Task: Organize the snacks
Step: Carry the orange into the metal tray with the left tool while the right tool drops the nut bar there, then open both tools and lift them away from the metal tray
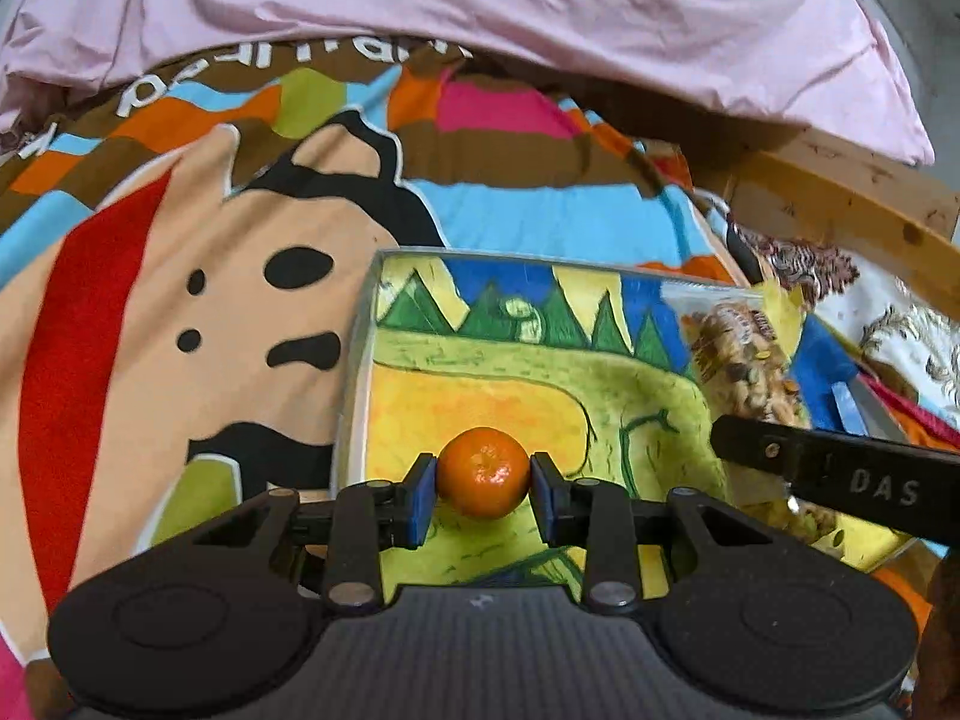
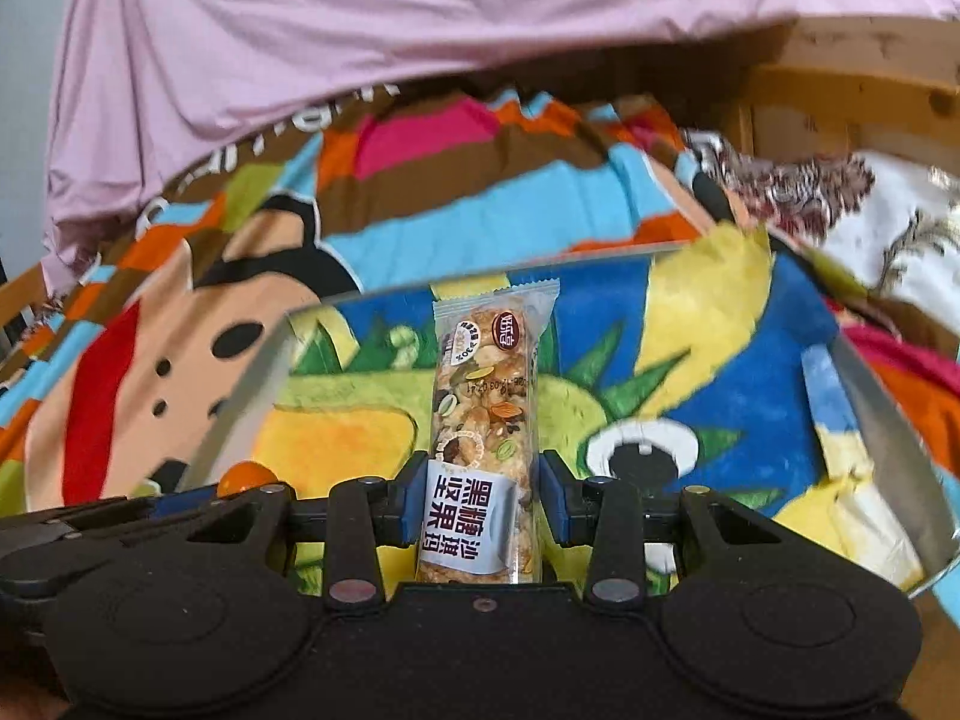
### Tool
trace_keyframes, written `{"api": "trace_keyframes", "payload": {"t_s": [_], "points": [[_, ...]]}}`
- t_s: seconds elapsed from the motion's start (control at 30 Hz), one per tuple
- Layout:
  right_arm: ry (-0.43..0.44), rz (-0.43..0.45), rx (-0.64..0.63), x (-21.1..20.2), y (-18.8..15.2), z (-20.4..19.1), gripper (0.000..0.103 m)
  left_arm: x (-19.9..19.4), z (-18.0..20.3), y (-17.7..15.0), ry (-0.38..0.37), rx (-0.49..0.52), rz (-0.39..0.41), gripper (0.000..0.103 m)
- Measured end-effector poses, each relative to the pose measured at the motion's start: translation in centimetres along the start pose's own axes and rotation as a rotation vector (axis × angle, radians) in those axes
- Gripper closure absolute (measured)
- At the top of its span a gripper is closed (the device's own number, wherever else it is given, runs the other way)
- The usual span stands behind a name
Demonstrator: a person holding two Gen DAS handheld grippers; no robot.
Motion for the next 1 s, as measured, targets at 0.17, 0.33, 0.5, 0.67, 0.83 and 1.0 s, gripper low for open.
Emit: {"api": "trace_keyframes", "payload": {"t_s": [0.17, 0.33, 0.5, 0.67, 0.83, 1.0], "points": [[0.012, -0.050, 0.024, 0.8, -0.6, 0.2, 0.062, 0.3, -0.2, -0.2, -0.041, -0.042, -0.013, 0.066], [0.021, -0.038, 0.044, -0.2, -0.2, 0.7, 0.055, 0.4, -0.8, -0.3, -0.071, -0.094, -0.037, 0.054], [0.014, 0.007, 0.037, -3.0, 0.8, 0.9, 0.042, -0.9, -1.0, -0.2, -0.063, -0.112, -0.021, 0.038], [-0.004, 0.099, -0.021, -7.5, 1.4, 0.6, 0.021, -4.7, -1.3, 0.5, 0.010, -0.117, 0.080, 0.018], [-0.011, 0.223, -0.072, -12.9, 1.2, -0.2, 0.001, -9.5, -1.2, 1.0, 0.044, -0.110, 0.162, 0.008], [-0.018, 0.347, -0.123, -17.9, 0.3, -1.2, 0.001, -14.5, -1.1, 0.7, 0.079, -0.099, 0.240, 0.001]]}}
Point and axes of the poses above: each gripper's, at about its wrist camera, not at the fingertips, and x roughly the way its jaws point, z to its right, y to its top, the point moved 10 cm from there along x, roughly the way its jaws point, and after that the axes turned 13 degrees about -z, right-handed, at the moved point
